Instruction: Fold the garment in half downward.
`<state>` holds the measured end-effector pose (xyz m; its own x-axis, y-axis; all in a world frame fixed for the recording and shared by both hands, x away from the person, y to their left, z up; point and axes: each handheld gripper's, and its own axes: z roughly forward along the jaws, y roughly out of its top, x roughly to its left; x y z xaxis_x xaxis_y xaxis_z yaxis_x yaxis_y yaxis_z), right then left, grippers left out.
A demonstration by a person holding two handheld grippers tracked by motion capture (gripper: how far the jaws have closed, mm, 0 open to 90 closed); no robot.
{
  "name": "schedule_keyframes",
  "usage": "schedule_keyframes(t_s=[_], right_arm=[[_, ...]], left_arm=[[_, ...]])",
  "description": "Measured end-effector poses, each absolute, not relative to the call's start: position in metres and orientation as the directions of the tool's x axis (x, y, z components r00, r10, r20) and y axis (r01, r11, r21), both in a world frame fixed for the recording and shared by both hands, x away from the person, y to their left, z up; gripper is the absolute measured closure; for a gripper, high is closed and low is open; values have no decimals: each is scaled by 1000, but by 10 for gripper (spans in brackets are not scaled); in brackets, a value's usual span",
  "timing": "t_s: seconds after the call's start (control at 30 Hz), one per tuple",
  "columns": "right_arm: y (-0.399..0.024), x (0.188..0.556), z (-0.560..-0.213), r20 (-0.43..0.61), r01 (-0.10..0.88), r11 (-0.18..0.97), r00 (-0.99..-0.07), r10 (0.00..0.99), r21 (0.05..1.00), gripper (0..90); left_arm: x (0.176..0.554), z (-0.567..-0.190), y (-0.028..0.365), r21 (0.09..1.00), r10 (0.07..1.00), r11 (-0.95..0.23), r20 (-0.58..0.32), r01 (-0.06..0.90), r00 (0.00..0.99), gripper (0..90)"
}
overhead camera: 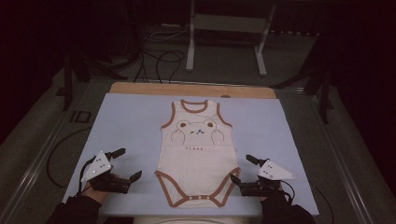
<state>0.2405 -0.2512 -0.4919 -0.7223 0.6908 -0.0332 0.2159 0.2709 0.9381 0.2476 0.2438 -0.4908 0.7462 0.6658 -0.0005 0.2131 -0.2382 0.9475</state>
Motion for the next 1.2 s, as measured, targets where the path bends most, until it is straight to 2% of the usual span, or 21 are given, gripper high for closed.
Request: schedule_keyframes(t_s=[0.3, 0.6, 0.87, 1.2], right_arm=[[-252, 239, -477, -32, 221, 253, -690, 723, 942, 93], [-257, 236, -447, -55, 183, 233, -664, 745, 955, 93], [-258, 249, -423, -88, 155, 245, -650, 755, 957, 93], [-258, 270, -400, -57, 170, 225, -666, 744, 959, 93]], left_arm=[[248, -482, 236, 941, 634, -257, -7, 219, 773, 0], [248, -461, 235, 946, 616, -234, -33, 223, 787, 0], [259, -439, 227, 945, 596, -256, -12, 204, 803, 0], [276, -419, 220, 941, 573, -271, -13, 204, 819, 0]])
